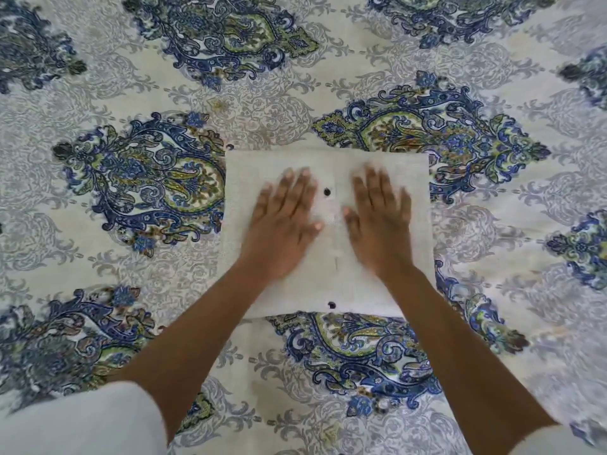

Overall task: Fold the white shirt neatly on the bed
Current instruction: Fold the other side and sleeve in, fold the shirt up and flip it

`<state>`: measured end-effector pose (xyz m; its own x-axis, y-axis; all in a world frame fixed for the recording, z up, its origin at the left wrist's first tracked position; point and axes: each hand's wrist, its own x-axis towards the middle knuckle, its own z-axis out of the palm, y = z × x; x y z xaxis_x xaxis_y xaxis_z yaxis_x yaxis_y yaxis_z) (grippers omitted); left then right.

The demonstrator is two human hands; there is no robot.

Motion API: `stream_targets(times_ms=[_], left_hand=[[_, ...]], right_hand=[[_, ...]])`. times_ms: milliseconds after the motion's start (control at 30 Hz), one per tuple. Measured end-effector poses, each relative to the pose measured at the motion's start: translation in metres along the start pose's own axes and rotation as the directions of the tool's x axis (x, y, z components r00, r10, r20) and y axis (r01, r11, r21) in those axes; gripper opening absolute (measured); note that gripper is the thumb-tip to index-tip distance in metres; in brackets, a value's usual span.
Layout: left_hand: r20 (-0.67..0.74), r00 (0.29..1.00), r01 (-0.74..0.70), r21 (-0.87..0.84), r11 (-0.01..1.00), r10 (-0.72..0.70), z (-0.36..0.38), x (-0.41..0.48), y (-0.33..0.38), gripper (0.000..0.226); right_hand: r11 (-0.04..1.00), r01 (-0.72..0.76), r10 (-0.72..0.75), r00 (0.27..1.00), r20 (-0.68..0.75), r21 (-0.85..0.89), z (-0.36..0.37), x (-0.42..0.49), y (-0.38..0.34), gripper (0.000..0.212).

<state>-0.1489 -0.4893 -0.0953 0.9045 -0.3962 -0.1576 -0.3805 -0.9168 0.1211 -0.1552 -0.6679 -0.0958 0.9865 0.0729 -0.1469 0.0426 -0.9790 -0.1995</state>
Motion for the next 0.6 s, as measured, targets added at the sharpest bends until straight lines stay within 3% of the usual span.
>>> stream_targets(times_ms=[67,167,200,267,333,400,467,533,567,600], left_hand=[[0.02,0.997,0.067,0.081,0.994,-0.069,0.013,0.0,-0.026,0.065],[-0.03,0.965,0.261,0.047,0.964,-0.26,0.004,-0.009,-0.04,0.067],[-0.041,0.963,0.268,-0.009,0.963,-0.268,0.0,-0.014,-0.029,0.068],[-0.052,0.991,0.121,-0.061,0.991,-0.124,0.001,-0.029,0.008,0.066],[-0.036,0.999,-0.012,-0.007,1.0,0.011,0.016,-0.05,0.034,0.064],[0.042,0.999,0.013,0.051,0.999,-0.016,0.028,-0.068,0.019,0.065],[-0.007,0.998,0.062,0.074,0.995,-0.062,0.032,-0.088,-0.01,0.066],[-0.081,0.981,0.169,-0.088,0.982,-0.176,0.02,-0.109,-0.028,0.068],[-0.117,0.953,0.243,-0.264,0.933,-0.281,0.013,-0.115,-0.03,0.07],[-0.115,0.904,0.31,-0.488,0.816,-0.412,0.007,-0.115,-0.029,0.071]], right_hand=[[0.994,-0.055,0.056,0.998,0.009,-0.097,0.011,-0.001,0.031,0.059],[0.934,-0.357,0.357,0.934,-0.032,0.006,0.002,-0.008,0.061,0.065],[0.931,-0.364,0.365,0.929,-0.064,0.023,-0.001,-0.015,0.05,0.067],[0.981,-0.188,0.184,0.979,-0.089,-0.038,0.005,-0.039,0.012,0.063],[0.996,-0.025,0.022,0.999,-0.037,-0.081,0.021,-0.069,-0.012,0.058],[0.995,-0.032,0.036,0.999,0.036,-0.094,0.029,-0.089,-0.003,0.058],[0.988,-0.136,0.139,0.99,0.024,-0.076,0.027,-0.101,0.021,0.06],[0.938,-0.331,0.332,0.943,0.007,0.105,0.014,-0.108,0.036,0.07],[0.867,-0.42,0.434,0.901,0.006,0.268,0.006,-0.108,0.038,0.075],[0.776,-0.473,0.515,0.857,0.016,0.417,-0.005,-0.106,0.037,0.077]])
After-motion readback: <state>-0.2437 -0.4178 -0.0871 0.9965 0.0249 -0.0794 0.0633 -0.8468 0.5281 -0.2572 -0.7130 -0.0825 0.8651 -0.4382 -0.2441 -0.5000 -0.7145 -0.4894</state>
